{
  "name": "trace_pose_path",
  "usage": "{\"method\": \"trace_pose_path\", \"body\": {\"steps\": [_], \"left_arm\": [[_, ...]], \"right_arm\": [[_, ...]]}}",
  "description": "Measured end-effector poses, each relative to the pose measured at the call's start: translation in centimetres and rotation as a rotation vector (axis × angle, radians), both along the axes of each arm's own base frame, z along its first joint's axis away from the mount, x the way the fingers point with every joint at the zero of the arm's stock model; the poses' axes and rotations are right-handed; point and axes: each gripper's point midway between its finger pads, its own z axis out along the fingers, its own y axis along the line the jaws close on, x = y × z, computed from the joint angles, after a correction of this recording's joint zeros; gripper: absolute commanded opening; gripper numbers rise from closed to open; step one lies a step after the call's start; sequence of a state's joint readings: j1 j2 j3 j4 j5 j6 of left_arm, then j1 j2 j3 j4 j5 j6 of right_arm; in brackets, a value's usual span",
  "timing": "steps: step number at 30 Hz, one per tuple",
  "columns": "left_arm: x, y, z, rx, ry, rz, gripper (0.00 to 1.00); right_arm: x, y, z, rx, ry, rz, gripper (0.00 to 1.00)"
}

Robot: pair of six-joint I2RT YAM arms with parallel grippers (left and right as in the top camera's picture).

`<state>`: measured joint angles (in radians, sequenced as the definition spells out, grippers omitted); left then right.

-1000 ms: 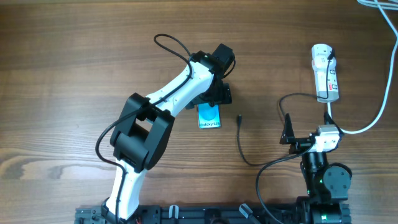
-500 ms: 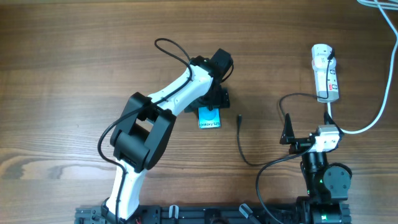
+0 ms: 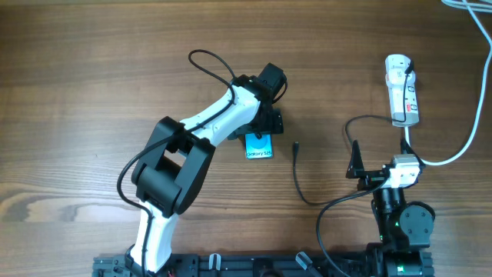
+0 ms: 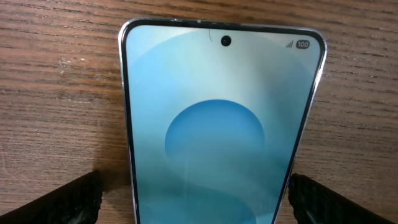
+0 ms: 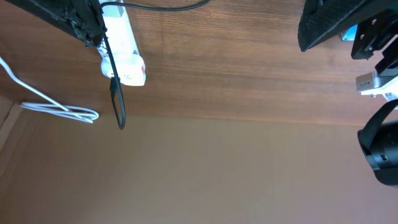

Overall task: Plug charger to phone and switch on socket
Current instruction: 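Close the left gripper on the phone's bottom edge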

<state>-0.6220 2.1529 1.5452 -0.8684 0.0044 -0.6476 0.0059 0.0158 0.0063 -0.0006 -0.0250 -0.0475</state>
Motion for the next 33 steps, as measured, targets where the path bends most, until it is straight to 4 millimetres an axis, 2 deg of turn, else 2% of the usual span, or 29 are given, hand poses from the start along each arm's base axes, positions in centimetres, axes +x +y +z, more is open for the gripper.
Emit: {"method": "trace_pose_path", "body": {"steps": [33], "left_arm": [[-0.48,-0.17,-0.18,0.056,-0.03,-0.026,1.0]], "right_arm": [[0.0,0.0,0.0,0.0,0.0,0.0,1.0]]}}
